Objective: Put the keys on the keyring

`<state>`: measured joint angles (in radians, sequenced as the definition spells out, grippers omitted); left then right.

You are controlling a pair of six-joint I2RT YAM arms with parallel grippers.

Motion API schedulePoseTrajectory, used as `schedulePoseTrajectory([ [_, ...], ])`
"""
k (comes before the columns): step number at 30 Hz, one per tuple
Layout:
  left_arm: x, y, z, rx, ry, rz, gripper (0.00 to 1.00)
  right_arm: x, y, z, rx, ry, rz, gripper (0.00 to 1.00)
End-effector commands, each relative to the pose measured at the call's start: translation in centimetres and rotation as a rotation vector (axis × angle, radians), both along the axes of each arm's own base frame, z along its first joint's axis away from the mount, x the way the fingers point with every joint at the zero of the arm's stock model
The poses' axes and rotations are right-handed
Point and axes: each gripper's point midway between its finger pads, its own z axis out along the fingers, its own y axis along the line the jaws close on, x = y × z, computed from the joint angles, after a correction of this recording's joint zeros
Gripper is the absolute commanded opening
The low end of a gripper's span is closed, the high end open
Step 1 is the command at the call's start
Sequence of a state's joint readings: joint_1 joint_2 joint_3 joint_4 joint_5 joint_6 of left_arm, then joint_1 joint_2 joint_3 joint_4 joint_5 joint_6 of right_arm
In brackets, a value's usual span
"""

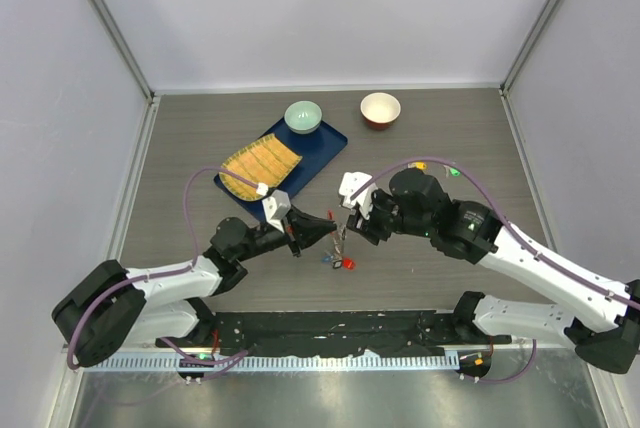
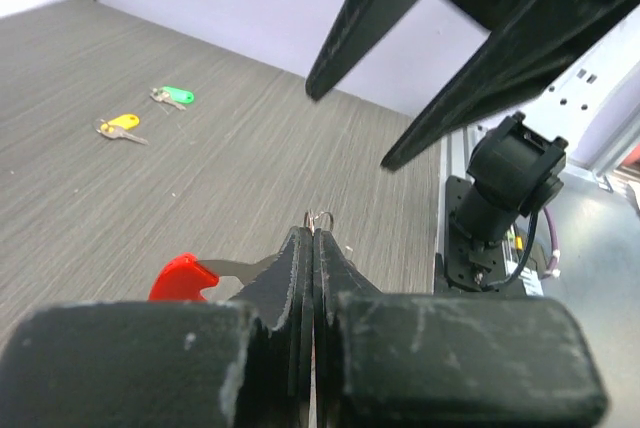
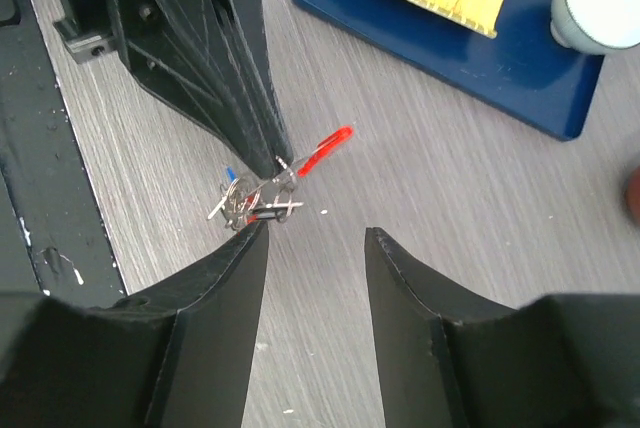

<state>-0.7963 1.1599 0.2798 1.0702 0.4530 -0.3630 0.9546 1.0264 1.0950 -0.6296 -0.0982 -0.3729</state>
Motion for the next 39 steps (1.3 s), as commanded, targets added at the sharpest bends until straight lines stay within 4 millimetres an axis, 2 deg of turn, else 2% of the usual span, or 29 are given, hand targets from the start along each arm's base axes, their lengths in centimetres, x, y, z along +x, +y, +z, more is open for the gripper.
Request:
schedulePoseTrajectory([
  [1, 0.3, 1.0, 4.7, -0.167, -0.091, 0.049, 0.00, 0.5, 1.3, 0.6, 0.166, -0.007, -0.057, 0.50],
  [2, 0.2, 1.1, 5.1, -0.184, -0.101, 0.049, 0.00, 0.6, 1.5, 0.8, 0.193, -0.017, -0.058, 0.50],
  [3, 0.2, 1.1, 5.3, -0.193, -0.103, 0.050, 0.00, 0.5, 1.5, -0.1, 0.188, -0.011, -0.059, 0.50],
  [5, 0.1, 1.1, 5.4, -0.205, -0.108, 0.040, 0.00, 0.8, 1.6, 0.1, 0.222, -0.031, -0.068, 0.50],
  [7, 0.0, 1.0, 5.4, -0.208, -0.105, 0.034, 0.00, 0.9, 1.4, -0.6, 0.219, -0.037, -0.079, 0.50],
  [19, -0.2, 0.9, 5.6, -0.214, -0.116, 0.022, 0.00, 1.1, 1.6, 1.2, 0.278, -0.086, -0.068, 0.48],
  [23, -0.1, 0.9, 5.7, -0.216, -0.119, 0.022, 0.00, 1.1, 1.6, 1.1, 0.271, -0.087, -0.066, 0.44],
  [27, -0.2, 0.9, 6.0, -0.222, -0.122, 0.020, 0.00, 1.2, 1.6, 0.1, 0.252, -0.073, -0.069, 0.33],
  [30, -0.3, 1.0, 6.3, -0.229, -0.130, 0.023, 0.00, 0.9, 1.8, 0.0, 0.255, -0.059, -0.053, 0.14],
  [33, -0.2, 1.2, 6.4, -0.233, -0.133, 0.030, 0.00, 0.4, 2.1, 0.0, 0.257, -0.041, -0.024, 0.01],
  [39, -0.2, 1.1, 6.7, -0.243, -0.140, 0.029, 0.00, -0.9, 3.2, -0.7, 0.247, 0.022, 0.056, 0.01],
])
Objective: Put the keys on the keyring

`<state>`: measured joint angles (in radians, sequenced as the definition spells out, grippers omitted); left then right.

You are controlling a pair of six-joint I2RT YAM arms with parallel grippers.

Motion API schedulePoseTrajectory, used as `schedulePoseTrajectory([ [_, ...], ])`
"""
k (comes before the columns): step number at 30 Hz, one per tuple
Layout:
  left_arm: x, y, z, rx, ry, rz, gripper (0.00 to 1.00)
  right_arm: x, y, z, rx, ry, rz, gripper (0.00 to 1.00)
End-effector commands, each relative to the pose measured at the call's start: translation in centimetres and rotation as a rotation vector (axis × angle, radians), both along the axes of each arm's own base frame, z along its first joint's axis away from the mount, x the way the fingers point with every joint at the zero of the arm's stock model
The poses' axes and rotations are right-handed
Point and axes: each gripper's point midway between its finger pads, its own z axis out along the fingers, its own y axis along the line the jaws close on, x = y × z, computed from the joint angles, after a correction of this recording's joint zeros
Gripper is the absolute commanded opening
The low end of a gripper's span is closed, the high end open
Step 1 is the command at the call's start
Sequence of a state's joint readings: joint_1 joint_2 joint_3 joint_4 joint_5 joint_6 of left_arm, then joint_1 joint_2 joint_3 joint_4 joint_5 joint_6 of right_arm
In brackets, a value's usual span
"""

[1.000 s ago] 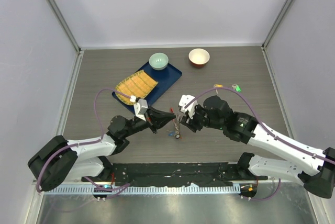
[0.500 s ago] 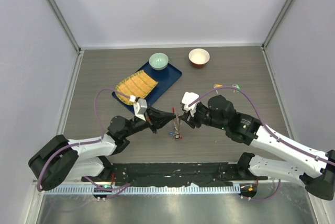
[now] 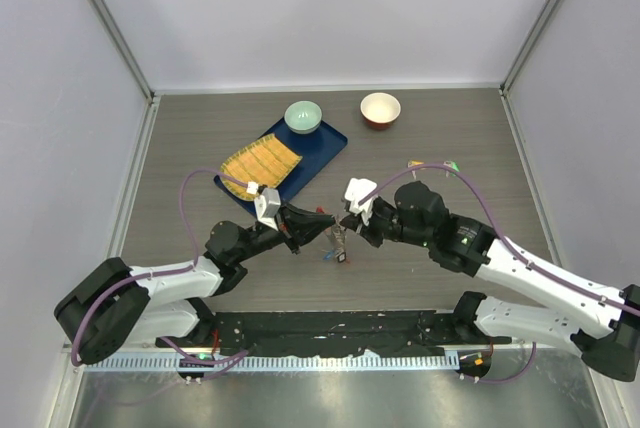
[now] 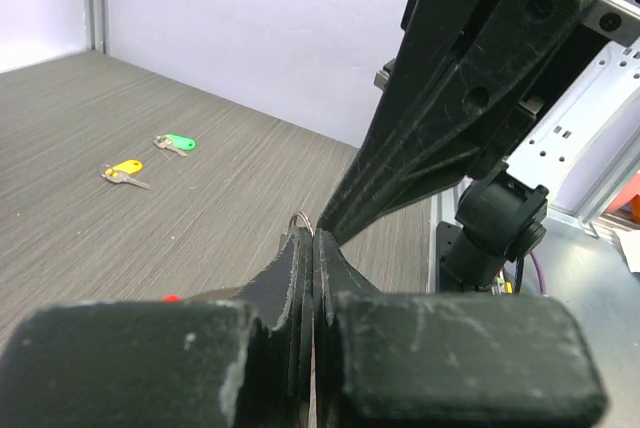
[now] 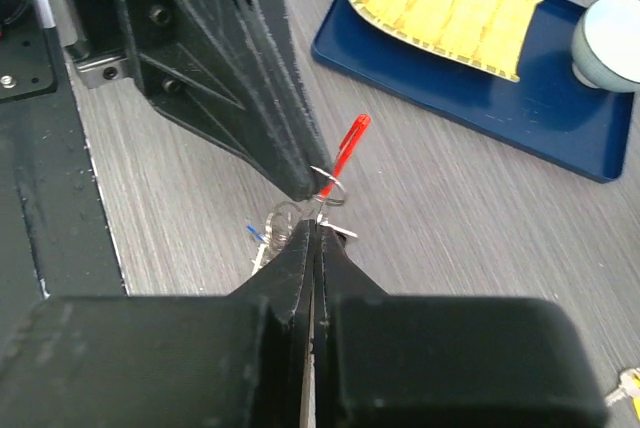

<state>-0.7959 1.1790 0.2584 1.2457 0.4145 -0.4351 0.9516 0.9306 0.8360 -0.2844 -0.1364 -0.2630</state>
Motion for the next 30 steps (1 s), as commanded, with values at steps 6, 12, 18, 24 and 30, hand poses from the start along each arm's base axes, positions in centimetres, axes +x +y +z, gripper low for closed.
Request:
schedulePoseTrajectory([
  [6, -0.3, 0.7, 4.5, -0.129, -0.133, 0.012, 0.00, -1.6, 2.5, 0.8, 0.060, 0.051, 0.136, 0.01],
  [12, -0.7, 0.6, 4.6, -0.130, -0.146, -0.008, 0.00, -1.6, 3.0, 1.1, 0.081, 0.045, 0.150, 0.01],
  [18, -1.7, 0.4, 5.1, -0.166, -0.157, -0.064, 0.00, 1.0, 1.9, 0.7, 0.065, 0.021, 0.014, 0.01],
  [24, -1.0, 1.1, 4.4, -0.178, -0.128, -0.008, 0.00, 1.1, 0.5, 1.6, 0.100, 0.050, -0.017, 0.18],
  [30, -1.1, 1.4, 4.7, -0.183, -0.145, 0.007, 0.00, 2.0, -1.8, 1.3, 0.111, 0.104, -0.090, 0.35],
])
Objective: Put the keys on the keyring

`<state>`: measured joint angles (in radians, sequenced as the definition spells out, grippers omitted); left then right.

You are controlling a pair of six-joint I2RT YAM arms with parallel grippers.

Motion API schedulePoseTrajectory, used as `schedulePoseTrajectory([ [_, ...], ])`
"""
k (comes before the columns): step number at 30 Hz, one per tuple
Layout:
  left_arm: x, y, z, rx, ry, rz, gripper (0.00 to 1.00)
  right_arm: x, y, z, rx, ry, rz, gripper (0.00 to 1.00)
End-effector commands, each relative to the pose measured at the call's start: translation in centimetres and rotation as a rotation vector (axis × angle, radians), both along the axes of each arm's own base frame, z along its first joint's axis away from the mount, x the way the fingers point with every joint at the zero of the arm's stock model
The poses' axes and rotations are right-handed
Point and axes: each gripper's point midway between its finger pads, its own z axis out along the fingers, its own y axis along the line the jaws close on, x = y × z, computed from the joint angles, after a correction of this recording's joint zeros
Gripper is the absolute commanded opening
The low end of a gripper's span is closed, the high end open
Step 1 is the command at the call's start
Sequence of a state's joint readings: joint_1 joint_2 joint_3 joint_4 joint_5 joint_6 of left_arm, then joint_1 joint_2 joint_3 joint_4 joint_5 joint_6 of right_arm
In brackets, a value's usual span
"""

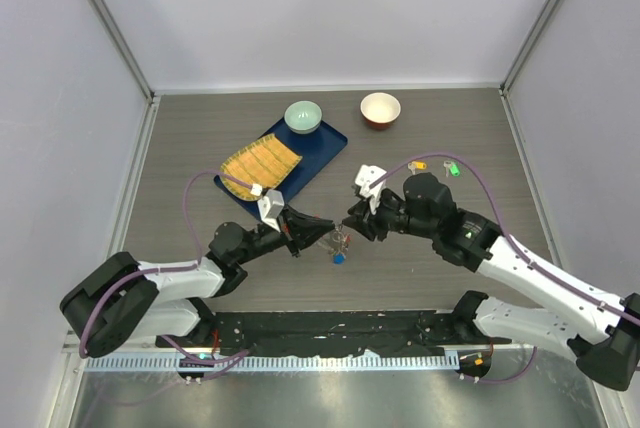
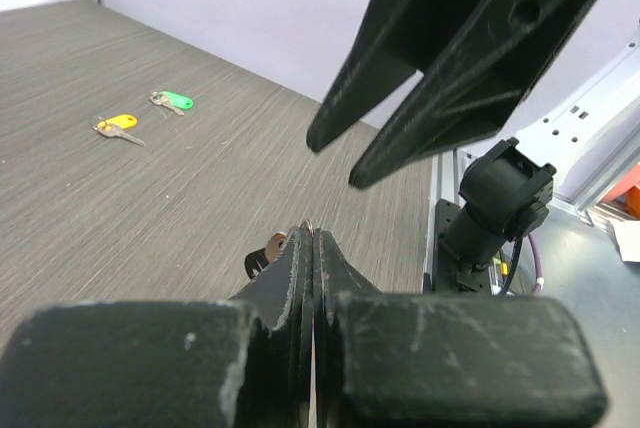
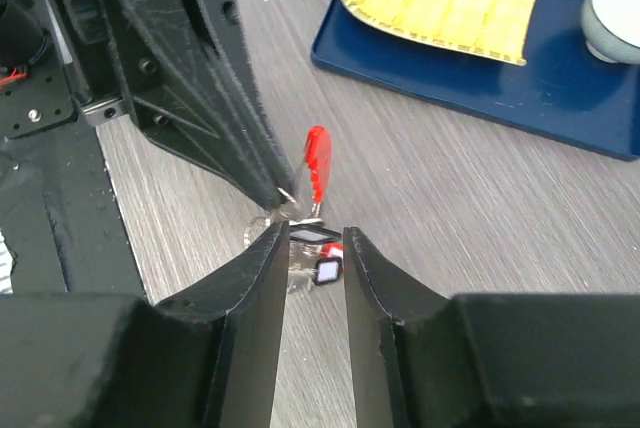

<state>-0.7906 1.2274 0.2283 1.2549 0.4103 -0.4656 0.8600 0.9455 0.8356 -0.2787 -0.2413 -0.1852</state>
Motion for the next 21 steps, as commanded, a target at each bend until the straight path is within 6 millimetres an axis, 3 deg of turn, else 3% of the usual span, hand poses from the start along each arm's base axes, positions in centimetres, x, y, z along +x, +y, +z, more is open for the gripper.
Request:
schedulePoseTrajectory([
  [1, -1.4, 1.4, 7.4, -0.223, -0.228, 0.005, 0.00, 1.4, -1.5, 1.4, 0.067, 0.028, -0.076, 0.35],
  [3, -1.5, 1.4, 7.5, -0.223, -0.234, 0.003, 0.00, 1.6, -1.8, 1.3, 0.087, 0.064, -0.038, 0.35],
  [8, -1.7, 1.6, 7.7, -0.227, -0.247, 0.002, 0.00, 0.6, -0.2, 0.8, 0.113, 0.108, 0.117, 0.36],
  [21, -1.9, 1.5, 8.4, -0.235, -0.264, -0.009, 0.00, -0.1, 1.6, 0.5, 0.172, 0.140, 0.225, 0.35],
])
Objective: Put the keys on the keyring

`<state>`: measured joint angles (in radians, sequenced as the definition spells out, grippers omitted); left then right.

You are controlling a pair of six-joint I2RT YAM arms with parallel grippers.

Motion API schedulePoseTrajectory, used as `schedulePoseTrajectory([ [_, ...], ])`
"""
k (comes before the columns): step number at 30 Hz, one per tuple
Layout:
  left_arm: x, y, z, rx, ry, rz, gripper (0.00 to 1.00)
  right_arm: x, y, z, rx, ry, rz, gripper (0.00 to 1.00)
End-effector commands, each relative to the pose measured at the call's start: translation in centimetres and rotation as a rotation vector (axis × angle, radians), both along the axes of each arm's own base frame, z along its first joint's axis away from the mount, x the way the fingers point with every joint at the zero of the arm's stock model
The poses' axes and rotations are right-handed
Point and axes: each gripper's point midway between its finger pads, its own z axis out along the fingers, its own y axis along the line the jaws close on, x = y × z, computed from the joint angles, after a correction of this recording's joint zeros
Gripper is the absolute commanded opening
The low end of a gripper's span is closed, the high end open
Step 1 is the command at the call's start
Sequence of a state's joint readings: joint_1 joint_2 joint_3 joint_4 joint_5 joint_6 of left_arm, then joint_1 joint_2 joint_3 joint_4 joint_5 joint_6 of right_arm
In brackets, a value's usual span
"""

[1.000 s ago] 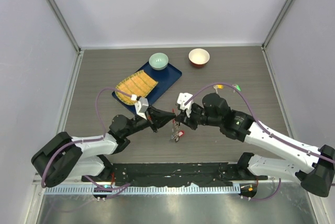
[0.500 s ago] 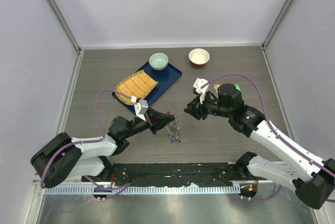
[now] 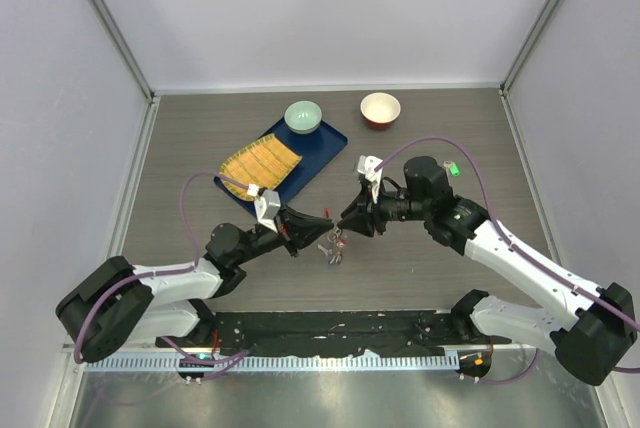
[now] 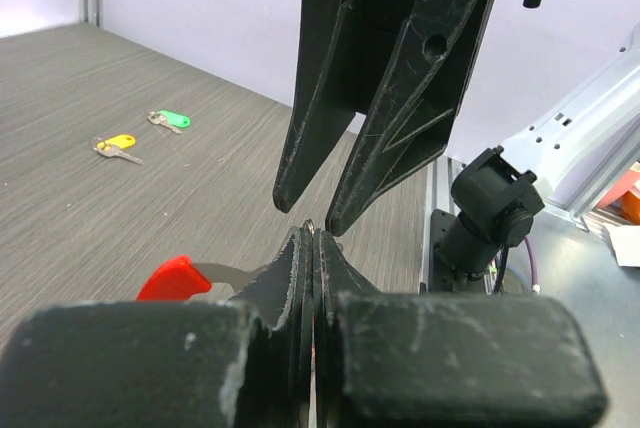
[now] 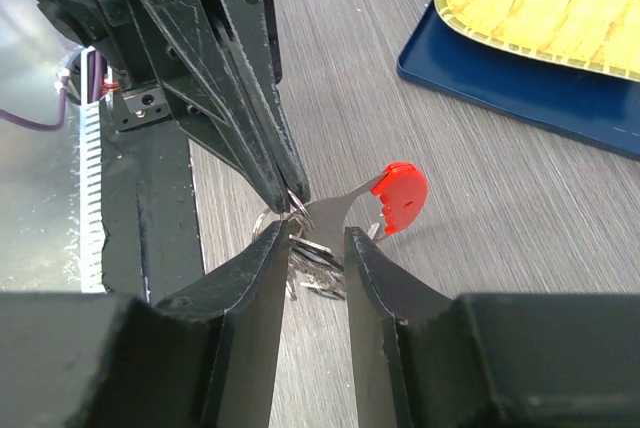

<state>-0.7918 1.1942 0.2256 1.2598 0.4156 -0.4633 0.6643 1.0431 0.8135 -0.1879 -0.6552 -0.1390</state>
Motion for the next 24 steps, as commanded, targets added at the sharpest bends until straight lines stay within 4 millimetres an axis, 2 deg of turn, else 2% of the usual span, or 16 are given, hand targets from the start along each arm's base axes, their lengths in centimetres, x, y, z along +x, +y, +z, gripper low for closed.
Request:
schedulePoseTrajectory([
  [1, -1.4, 1.3, 7.4, -0.213, -0.235, -0.003, 0.00, -0.4, 0.9, 1.5, 0.069, -0.030, 0.056, 0.35],
  [8, -1.7, 1.4, 7.7, -0.220, -0.240, -0.008, 0.00, -0.3, 1.1, 0.7, 0.060, -0.013, 0.065, 0.35],
  [12, -1.9, 1.6, 8.0, -0.229, -0.247, -0.007, 0.00, 0.0, 1.1, 0.2, 0.052, -0.018, 0.052, 0.29],
  [15, -2.0, 1.7, 8.1, -0.228, -0.250, -0.011, 0.00, 0.0, 1.1, 0.2, 0.056, -0.019, 0.056, 0.24],
  [24, -2.1, 1.5, 8.0, -0.219, -0.250, -0.024, 0.00, -1.0, 1.8, 1.4, 0.109, -0.023, 0.127, 0.23],
])
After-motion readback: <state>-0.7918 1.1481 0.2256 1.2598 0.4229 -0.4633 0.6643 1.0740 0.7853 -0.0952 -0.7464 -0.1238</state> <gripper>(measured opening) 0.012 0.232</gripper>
